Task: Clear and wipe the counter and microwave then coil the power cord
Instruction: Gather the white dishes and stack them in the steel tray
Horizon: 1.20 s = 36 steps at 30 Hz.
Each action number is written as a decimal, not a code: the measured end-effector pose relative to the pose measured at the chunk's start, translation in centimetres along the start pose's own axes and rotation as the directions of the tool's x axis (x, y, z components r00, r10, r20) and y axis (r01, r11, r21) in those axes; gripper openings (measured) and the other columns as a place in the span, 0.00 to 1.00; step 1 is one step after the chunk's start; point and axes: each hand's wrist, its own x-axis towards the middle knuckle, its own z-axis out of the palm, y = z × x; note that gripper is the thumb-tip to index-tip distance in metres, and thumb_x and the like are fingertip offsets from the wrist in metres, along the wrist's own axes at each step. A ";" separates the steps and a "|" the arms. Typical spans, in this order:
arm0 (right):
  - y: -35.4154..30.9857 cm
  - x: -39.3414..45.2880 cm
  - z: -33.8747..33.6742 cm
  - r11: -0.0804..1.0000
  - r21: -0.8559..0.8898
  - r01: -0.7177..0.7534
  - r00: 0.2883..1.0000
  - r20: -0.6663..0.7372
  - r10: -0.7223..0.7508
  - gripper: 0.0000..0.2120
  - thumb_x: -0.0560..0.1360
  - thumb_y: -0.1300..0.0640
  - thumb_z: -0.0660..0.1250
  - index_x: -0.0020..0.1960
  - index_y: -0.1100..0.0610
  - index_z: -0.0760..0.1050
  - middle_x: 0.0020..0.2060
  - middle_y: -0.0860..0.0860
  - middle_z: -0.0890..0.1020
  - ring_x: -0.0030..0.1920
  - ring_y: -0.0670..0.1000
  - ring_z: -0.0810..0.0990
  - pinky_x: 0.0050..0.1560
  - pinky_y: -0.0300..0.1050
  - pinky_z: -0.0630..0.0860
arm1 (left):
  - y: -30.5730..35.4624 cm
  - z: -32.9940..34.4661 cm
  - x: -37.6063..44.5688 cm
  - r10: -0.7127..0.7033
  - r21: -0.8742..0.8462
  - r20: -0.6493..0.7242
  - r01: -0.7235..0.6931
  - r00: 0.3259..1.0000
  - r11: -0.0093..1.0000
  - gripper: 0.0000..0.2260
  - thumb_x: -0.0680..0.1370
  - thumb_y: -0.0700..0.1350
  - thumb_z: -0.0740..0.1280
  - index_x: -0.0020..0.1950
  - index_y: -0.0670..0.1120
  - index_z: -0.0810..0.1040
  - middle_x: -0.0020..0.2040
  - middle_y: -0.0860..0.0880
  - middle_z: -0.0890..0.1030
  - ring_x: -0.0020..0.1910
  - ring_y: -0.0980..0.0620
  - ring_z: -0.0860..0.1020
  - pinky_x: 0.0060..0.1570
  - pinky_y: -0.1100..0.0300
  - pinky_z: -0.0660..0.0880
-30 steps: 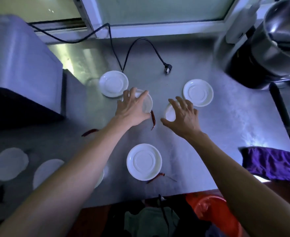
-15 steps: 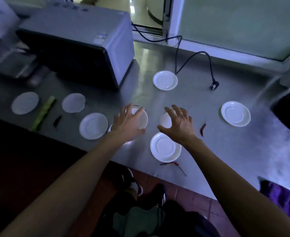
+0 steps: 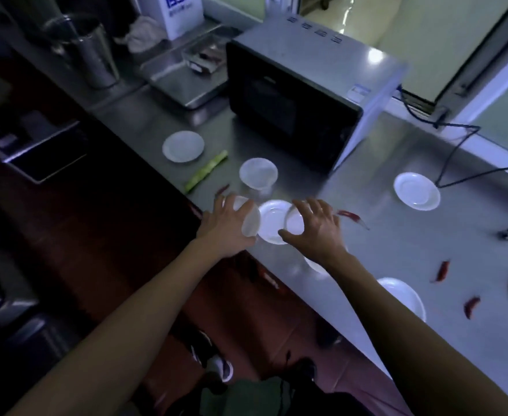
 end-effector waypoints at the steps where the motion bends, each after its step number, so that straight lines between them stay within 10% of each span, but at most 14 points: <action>1: -1.9 0.8 0.4 1.000 -0.007 0.018 1.000 0.007 -0.018 0.40 0.68 0.34 0.71 0.76 0.47 0.64 0.75 0.51 0.66 0.73 0.58 0.63 0.66 0.59 0.68 | -2.2 -0.5 -0.2 -0.018 -0.010 -0.011 0.018 1.000 1.000 0.40 0.69 0.65 0.69 0.76 0.61 0.53 0.76 0.48 0.54 0.75 0.42 0.52 0.65 0.39 0.66; 12: -20.2 7.2 3.7 0.982 0.034 0.184 0.981 0.049 -0.186 0.40 0.71 0.35 0.70 0.78 0.46 0.61 0.78 0.50 0.62 0.77 0.56 0.59 0.71 0.58 0.63 | -19.9 -4.6 -1.4 -0.155 -0.041 -0.041 0.153 0.987 0.987 0.38 0.68 0.65 0.68 0.75 0.58 0.57 0.73 0.48 0.57 0.70 0.42 0.58 0.62 0.40 0.67; 36: -36.2 27.0 12.2 0.943 0.135 0.305 0.928 0.182 -0.326 0.39 0.70 0.33 0.69 0.76 0.46 0.62 0.77 0.50 0.62 0.76 0.56 0.59 0.70 0.62 0.65 | -41.9 -10.2 4.1 -0.418 -0.061 -0.004 0.417 0.909 0.907 0.41 0.70 0.66 0.69 0.78 0.61 0.54 0.78 0.52 0.51 0.75 0.45 0.52 0.65 0.41 0.65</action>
